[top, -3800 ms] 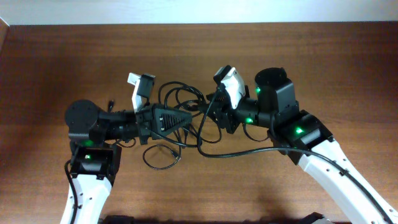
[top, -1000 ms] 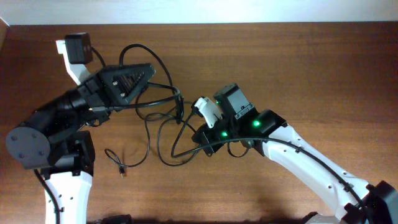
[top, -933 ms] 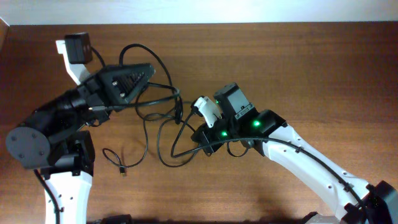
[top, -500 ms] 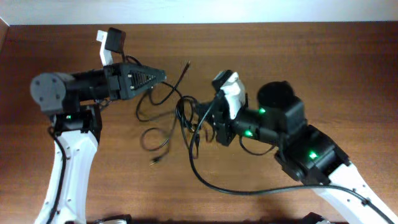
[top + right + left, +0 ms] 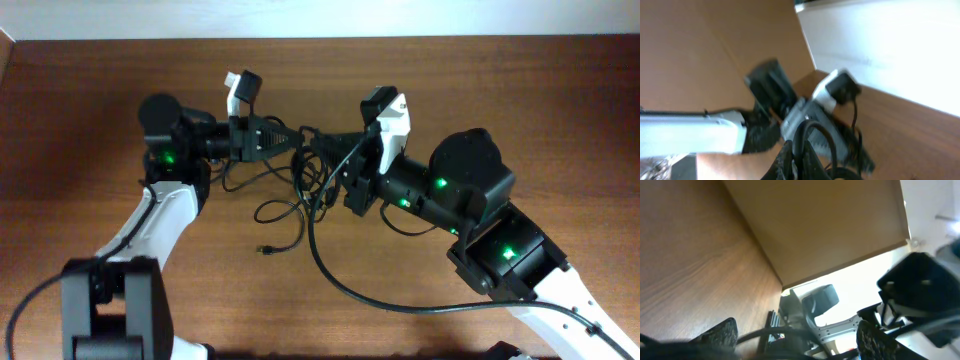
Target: Untangle cables
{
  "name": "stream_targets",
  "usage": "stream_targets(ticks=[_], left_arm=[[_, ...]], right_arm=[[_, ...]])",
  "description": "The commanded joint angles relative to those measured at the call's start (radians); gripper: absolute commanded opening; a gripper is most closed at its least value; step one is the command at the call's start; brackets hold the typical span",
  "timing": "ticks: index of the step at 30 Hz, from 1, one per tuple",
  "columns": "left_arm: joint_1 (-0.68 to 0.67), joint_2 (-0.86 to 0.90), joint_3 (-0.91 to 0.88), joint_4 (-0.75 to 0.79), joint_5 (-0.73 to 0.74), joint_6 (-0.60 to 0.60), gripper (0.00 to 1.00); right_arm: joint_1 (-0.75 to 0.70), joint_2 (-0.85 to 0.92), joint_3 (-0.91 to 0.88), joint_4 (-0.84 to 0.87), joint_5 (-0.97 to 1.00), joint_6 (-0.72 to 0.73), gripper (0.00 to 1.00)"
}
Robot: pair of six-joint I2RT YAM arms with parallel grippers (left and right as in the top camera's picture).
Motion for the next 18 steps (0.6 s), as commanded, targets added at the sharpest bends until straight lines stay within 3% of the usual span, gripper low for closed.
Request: stream_targets(ticks=[1,4,6,7,8,11,18], left_arm=[[-0.004,0.016,-0.02,0.006,0.013,0.066,0.78],[-0.027,0.016,-0.02,0.006,0.013,0.08,0.75],[-0.043,0.016,-0.02,0.006,0.013,0.08,0.58],[-0.046,0.016,-0.02,0.006,0.013,0.08,0.43],[-0.051,0.016,-0.02,0.006,0.013,0.055,0.42],[-0.063,0.016,-0.02,0.006,0.013,0.029,0.56],[-0.124,0.016,-0.02,0.006,0.013,0.023,0.49]], right_arm=[[0.003,-0.013,0.018,0.039,0.114,0.008,0.04],[0.003,-0.013,0.018,0.06,0.185,0.009,0.04],[0.003,-0.012,0.018,0.037,0.185,0.008,0.04],[0.003,-0.012,0.018,0.019,0.197,0.008,0.04],[0.003,-0.011,0.018,-0.018,0.245,0.008,0.04],[0.003,-0.008,0.017,-0.087,0.332,0.008,0.04],[0.003,-0.008,0.017,-0.049,0.383,0.009,0.04]])
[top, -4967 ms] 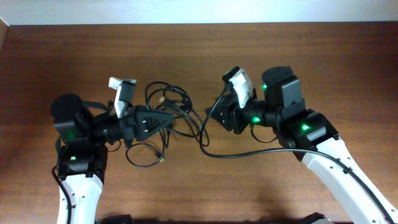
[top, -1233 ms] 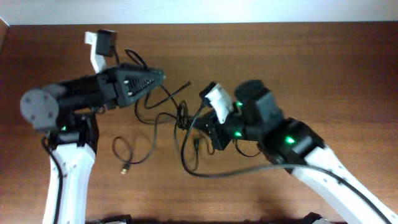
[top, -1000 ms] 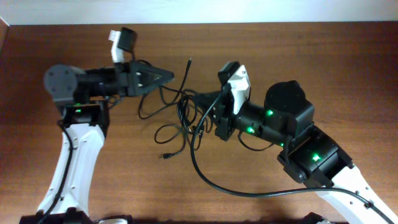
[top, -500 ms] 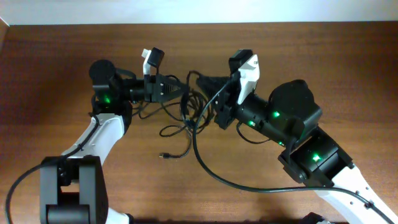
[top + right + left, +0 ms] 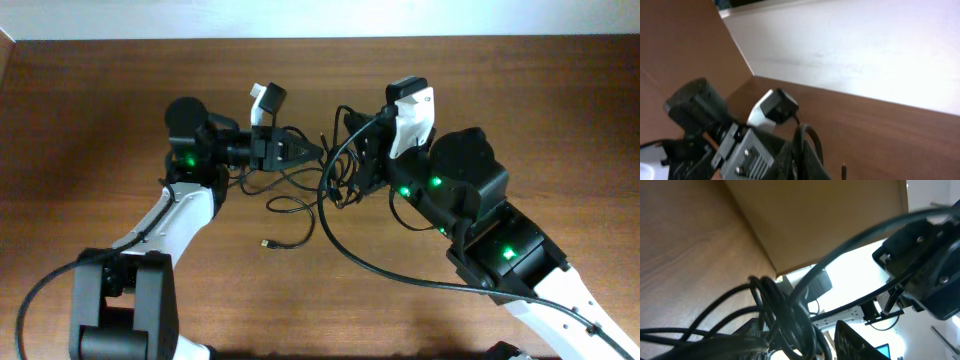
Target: Untangle cables
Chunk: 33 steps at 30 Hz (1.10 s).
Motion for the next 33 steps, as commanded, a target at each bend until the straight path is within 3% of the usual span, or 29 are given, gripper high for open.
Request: stream_targets(ticks=[1,3,4,11,15,21,26,29,33], left_arm=[[-0.061,-0.004,-0.001,0.002,0.011,-0.002,0.47],[-0.126,-0.004,-0.001,0.003,0.011,-0.002,0.23],[-0.145,-0.004,-0.001,0.002,0.011,-0.002,0.0],[-0.114,-0.004,-0.001,0.002,0.011,0.0,0.0],[-0.084,-0.004,-0.001,0.002,0.011,0.086,0.0],[0.143,0.018,-0.001,0.002,0.011,0.172,0.0],[0.311,0.175,-0.001,0.002,0.011,0.171,0.0],[0.349,0.226,-0.001,-0.01,0.011,0.167,0.0],[0.353,0.226,-0.001,-0.009,0.011,0.167,0.0]], right_arm=[[0.005,-0.006,0.016,0.024,0.032,0.008,0.04],[0.005,0.003,0.016,0.026,0.032,0.008,0.04],[0.005,0.006,0.016,0.028,0.032,0.008,0.04],[0.005,0.006,0.016,0.065,0.032,0.021,0.04],[0.005,0.006,0.016,0.156,0.009,0.045,0.04],[0.003,-0.019,0.016,0.225,0.015,0.04,0.04],[0.003,-0.044,0.016,0.231,0.09,0.013,0.04],[0.002,-0.091,0.016,0.216,0.312,-0.129,0.04],[0.002,-0.201,0.016,0.296,0.799,-0.249,0.04]])
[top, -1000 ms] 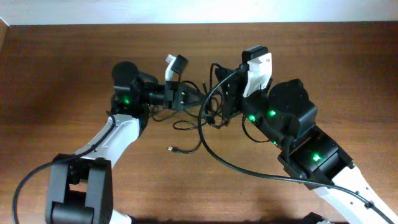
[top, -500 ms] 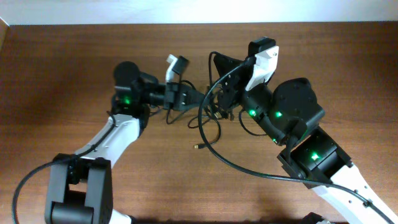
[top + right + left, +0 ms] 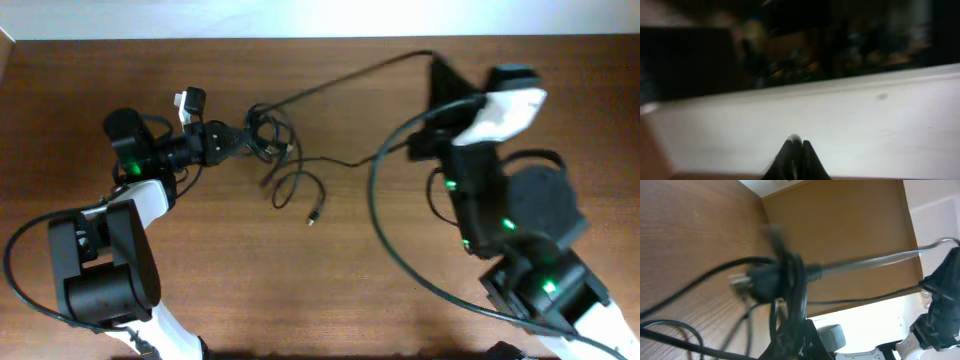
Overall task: Untangle cables
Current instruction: 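Pull the right gripper away to the right, drawing out one cable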
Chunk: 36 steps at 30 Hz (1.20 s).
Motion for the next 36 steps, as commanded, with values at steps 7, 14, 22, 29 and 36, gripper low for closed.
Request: stream_targets(ticks=[7,14,22,29,36], left_arm=[[0.01,0.004,0.0,0.0,0.001,0.018,0.0],[-0.01,-0.005,0.0,0.059,0.001,-0.142,0.0],[-0.091,-0.177,0.002,0.759,-0.004,-0.618,0.0],[-0.091,-0.241,0.002,0.761,-0.008,-0.701,0.0],[-0.176,-0.255,0.002,0.76,-0.03,-0.703,0.0]], right_arm=[[-0.057,-0.169,0.018,0.149,0.582,-0.269,0.04],[-0.405,-0.121,0.018,-0.08,0.543,-0.272,0.04],[-0.883,0.04,0.018,-0.45,-0.237,-0.148,0.04],[-1.365,0.228,0.018,-0.435,-0.483,-0.148,0.04],[-1.669,0.413,0.018,-0.356,-0.375,-0.036,0.04]])
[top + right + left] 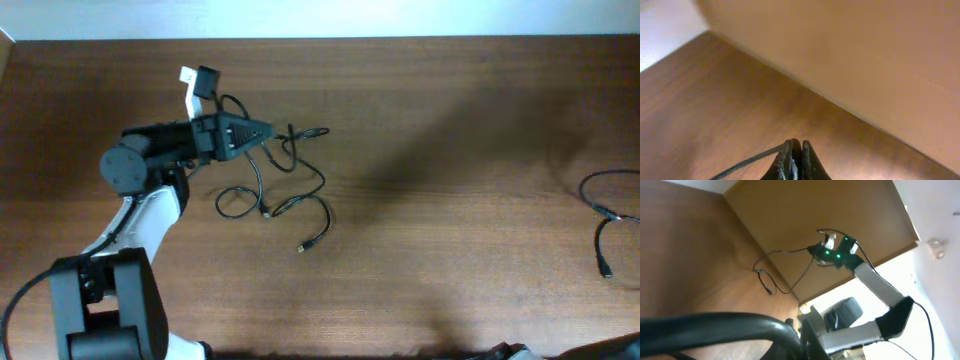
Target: Untangle cables
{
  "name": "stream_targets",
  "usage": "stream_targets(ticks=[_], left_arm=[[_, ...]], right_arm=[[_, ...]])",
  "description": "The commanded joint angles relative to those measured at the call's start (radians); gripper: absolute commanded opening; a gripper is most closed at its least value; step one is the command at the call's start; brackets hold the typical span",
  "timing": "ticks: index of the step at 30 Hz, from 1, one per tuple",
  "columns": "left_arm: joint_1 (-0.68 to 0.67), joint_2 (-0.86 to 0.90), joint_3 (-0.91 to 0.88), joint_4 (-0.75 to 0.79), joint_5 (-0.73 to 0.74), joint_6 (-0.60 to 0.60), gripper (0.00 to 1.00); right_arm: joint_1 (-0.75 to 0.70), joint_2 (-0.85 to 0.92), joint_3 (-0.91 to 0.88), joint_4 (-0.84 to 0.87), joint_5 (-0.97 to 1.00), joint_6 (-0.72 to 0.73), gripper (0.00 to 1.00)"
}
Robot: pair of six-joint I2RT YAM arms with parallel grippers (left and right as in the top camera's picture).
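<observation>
My left gripper (pixel 262 130) is shut on a knot of thin black cables (pixel 285 190), whose loops trail over the table to a plug end (pixel 301 248). In the left wrist view a black cable (pixel 715 325) fills the foreground at my left gripper (pixel 807 342). A separate black cable (pixel 603 215) lies at the table's right edge. My right gripper (pixel 794 155) is shut on a thin black cable (pixel 747 164) above the wood. It is outside the overhead view. The left wrist view shows the right arm (pixel 840 257) far off.
The brown wooden table (pixel 450 150) spans the whole overhead view, with a white wall along its far edge. A white-and-black camera mount (pixel 198 82) stands up from my left wrist.
My right arm has left the overhead view, and the cable stretched from it to the knot is gone. A cable now lies at the right edge. The left gripper sits slightly further right.
Both grippers were first close together mid-table, shut in one tangle of black cables. Then they were far apart, with a long cable taut between them. Now that cable lies apart at the right, and thin loops remain at the left gripper.
</observation>
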Motion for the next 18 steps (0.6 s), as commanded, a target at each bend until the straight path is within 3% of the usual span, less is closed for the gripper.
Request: stream_targets(ticks=[1,3,7,8,9,10,14,18], left_arm=[[-0.072,-0.029,0.008,0.021,-0.039,-0.008,0.0],[-0.119,-0.029,0.008,0.021,-0.059,-0.008,0.0],[-0.167,-0.029,0.008,0.021,-0.063,-0.008,0.0],[-0.173,-0.029,0.008,0.021,-0.063,-0.008,0.0],[-0.178,-0.029,0.008,0.02,-0.063,-0.008,0.0],[-0.181,-0.029,0.008,0.021,-0.062,-0.008,0.0],[-0.182,-0.029,0.008,0.02,-0.036,-0.009,0.0],[-0.183,-0.029,0.008,0.02,-0.037,-0.009,0.01]], right_arm=[[-0.108,0.061,0.005,0.024,0.062,0.061,0.04],[-0.172,0.094,0.005,0.032,0.092,0.212,0.04],[-0.217,0.116,0.005,0.006,0.143,0.326,0.04],[-0.217,0.116,0.005,-0.004,0.14,0.36,0.55],[-0.216,0.116,0.005,-0.002,0.103,0.363,0.91],[-0.216,0.116,0.005,-0.001,0.045,0.363,0.99],[-0.216,0.114,0.005,-0.01,-0.251,0.363,0.99],[-0.193,0.114,0.005,-0.142,-0.406,0.362,0.99]])
